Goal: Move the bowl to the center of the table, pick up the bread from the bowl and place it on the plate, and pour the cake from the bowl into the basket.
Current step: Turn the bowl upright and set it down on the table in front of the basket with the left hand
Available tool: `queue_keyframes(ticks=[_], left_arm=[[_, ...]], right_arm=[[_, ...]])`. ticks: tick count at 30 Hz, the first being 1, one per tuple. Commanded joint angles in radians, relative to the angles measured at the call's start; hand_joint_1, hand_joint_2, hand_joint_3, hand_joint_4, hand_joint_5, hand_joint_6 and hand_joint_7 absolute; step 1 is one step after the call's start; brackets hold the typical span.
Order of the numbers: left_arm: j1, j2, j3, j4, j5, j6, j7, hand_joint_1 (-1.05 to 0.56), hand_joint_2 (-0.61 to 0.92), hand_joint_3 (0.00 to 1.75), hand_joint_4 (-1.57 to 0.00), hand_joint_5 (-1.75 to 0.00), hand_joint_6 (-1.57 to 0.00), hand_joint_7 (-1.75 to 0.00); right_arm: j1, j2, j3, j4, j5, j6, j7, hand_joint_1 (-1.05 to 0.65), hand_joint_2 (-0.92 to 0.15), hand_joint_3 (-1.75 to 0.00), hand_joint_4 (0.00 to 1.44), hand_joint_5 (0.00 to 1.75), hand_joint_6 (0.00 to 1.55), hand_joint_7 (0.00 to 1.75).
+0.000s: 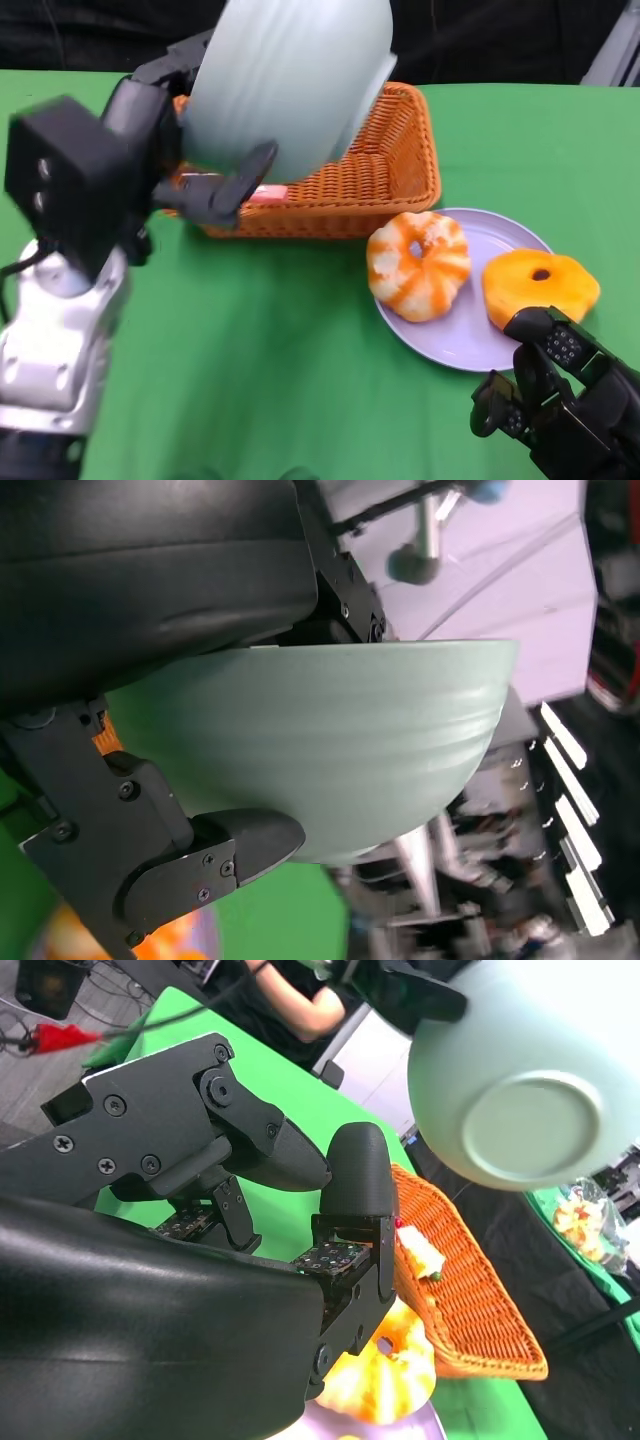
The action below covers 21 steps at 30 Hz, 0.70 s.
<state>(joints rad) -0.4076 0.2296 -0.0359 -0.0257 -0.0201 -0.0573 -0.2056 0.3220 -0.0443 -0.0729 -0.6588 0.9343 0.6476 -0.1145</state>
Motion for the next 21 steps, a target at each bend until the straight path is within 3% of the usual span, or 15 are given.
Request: queue_keyframes(ticks=[1, 6, 11, 21], left_arm=[[0.037, 0.095, 0.003, -0.033, 0.111, -0.178, -0.014, -0.04, 0.3, 1.62, -0.96, -1.75, -0.77, -1.75], [0.096, 0.174, 0.01, -0.061, 0.224, -0.341, -0.005, -0.07, 0.25, 1.69, -0.99, -1.75, -0.82, -1.75], [0.189, 0.275, 0.038, -0.095, 0.337, -0.528, 0.004, 0.02, 0.12, 1.73, -0.98, -1.75, -0.85, -1.73], [0.32, 0.33, 0.094, -0.157, 0.399, -0.65, 0.011, -0.02, 0.09, 1.63, -0.95, -1.75, -0.86, -1.73]], right_arm=[[0.002, -0.01, -0.001, 0.001, -0.012, -0.007, 0.007, -0.18, -0.7, -0.96, 0.78, 1.75, 0.56, 1.73], [0.0, -0.007, 0.002, 0.004, -0.022, -0.006, 0.009, -0.18, -0.7, -0.97, 0.78, 1.75, 0.57, 1.73], [0.0, 0.0, 0.01, 0.001, -0.029, -0.008, 0.003, -0.17, -0.69, -0.98, 0.78, 1.75, 0.58, 1.73], [-0.001, -0.001, 0.005, -0.002, -0.028, 0.0, -0.003, -0.18, -0.69, -0.99, 0.79, 1.75, 0.58, 1.72]])
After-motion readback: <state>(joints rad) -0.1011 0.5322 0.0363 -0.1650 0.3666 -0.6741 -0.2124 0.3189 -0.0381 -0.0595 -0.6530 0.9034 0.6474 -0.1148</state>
